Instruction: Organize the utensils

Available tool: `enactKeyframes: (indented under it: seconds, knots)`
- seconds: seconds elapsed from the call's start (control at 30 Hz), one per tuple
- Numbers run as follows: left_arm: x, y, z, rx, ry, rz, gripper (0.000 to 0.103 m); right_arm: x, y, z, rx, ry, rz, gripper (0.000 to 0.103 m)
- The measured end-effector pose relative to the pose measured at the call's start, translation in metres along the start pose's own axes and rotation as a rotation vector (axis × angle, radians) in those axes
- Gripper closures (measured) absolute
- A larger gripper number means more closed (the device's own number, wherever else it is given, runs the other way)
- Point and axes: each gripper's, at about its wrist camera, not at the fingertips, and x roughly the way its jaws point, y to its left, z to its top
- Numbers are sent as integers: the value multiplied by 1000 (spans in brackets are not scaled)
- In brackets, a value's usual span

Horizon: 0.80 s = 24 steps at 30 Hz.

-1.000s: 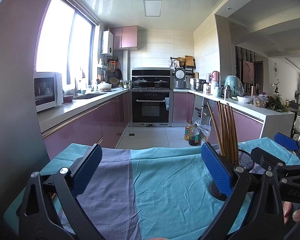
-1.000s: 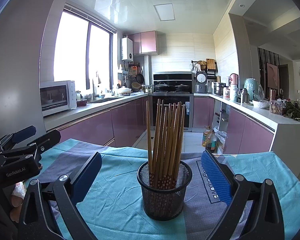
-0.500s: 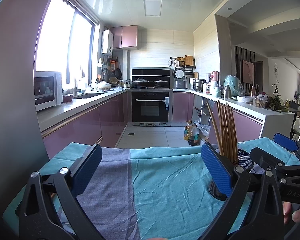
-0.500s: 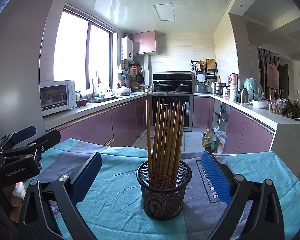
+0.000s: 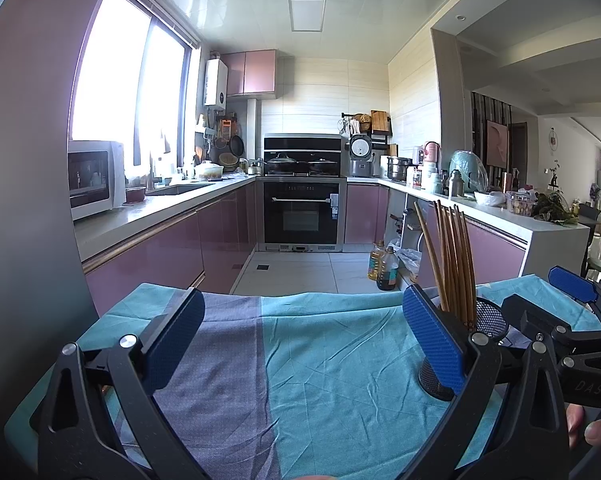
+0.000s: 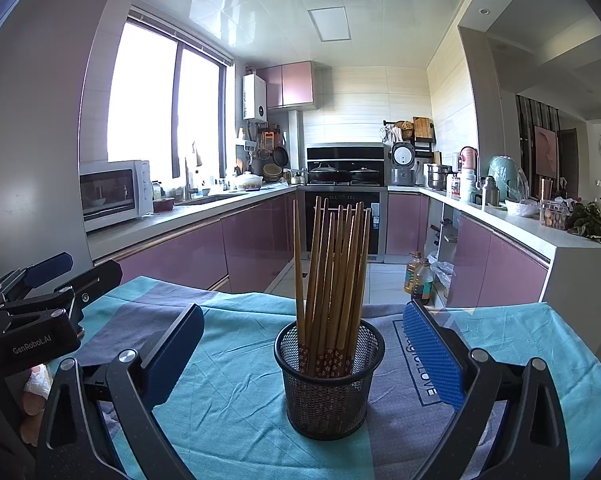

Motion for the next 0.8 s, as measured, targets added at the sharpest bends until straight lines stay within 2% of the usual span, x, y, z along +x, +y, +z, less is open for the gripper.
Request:
enactKeyframes:
  seconds: [0.8]
  knots:
    - [-1,-4,0,-1,2,-2,5,1,-4,2,8,5,0,7]
